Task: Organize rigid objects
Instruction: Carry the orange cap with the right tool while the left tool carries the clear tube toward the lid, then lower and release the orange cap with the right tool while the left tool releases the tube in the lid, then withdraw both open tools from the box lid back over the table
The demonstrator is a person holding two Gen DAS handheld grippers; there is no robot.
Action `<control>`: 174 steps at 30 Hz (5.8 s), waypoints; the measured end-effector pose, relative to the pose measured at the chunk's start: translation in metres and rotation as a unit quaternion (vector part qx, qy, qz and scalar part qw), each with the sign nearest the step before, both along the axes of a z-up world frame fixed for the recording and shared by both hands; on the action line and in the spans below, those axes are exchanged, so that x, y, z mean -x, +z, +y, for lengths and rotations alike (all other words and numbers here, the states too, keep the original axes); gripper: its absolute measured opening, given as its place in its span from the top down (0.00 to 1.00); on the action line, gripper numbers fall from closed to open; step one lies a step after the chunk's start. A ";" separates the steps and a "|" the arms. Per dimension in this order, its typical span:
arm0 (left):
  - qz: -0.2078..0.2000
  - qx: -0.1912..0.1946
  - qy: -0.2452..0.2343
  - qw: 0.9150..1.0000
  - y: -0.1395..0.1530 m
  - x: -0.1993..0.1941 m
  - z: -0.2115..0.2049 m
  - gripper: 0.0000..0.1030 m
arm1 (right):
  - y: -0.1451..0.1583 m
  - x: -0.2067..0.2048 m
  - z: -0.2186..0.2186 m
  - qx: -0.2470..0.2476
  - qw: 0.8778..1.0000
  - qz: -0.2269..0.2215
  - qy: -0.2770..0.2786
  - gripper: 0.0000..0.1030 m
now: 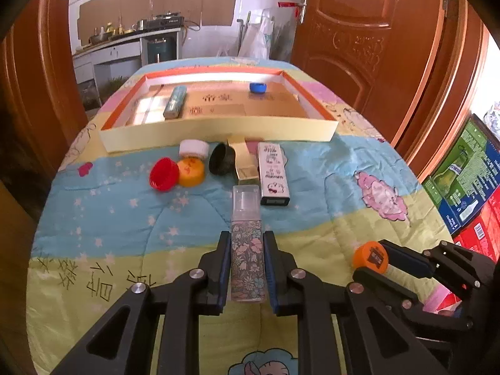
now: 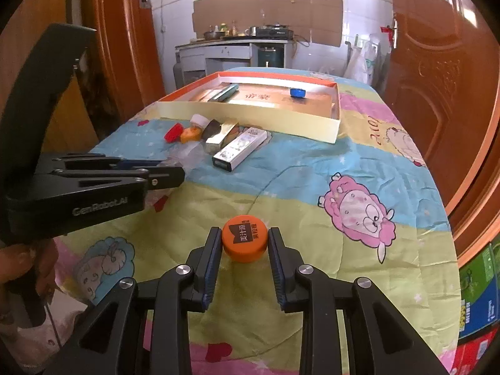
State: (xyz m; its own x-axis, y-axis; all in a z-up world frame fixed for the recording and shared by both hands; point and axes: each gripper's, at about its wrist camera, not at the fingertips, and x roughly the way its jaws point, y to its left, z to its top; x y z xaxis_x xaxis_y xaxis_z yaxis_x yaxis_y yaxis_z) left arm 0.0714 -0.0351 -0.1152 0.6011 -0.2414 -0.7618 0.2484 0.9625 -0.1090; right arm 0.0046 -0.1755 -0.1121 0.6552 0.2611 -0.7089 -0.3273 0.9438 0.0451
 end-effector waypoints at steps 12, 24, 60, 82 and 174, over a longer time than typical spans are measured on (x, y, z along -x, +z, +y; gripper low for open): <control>-0.030 0.015 0.012 0.999 0.030 0.004 0.016 0.80 | 0.019 -0.012 0.009 0.002 1.000 -0.018 0.004 0.70; -0.038 0.018 0.036 0.998 0.039 -0.009 0.037 0.80 | 0.034 -0.032 0.020 0.006 0.999 -0.028 0.013 0.70; -0.043 0.031 0.027 0.998 0.058 -0.086 0.029 0.80 | 0.062 -0.121 0.012 -0.011 0.999 -0.047 0.003 0.70; -0.014 0.027 0.015 0.999 0.044 -0.158 0.007 0.80 | 0.056 -0.198 -0.009 -0.031 0.999 -0.028 -0.020 0.70; -0.021 0.009 0.042 0.999 0.058 -0.139 0.027 0.80 | 0.049 -0.189 0.000 -0.002 0.998 0.017 -0.054 0.60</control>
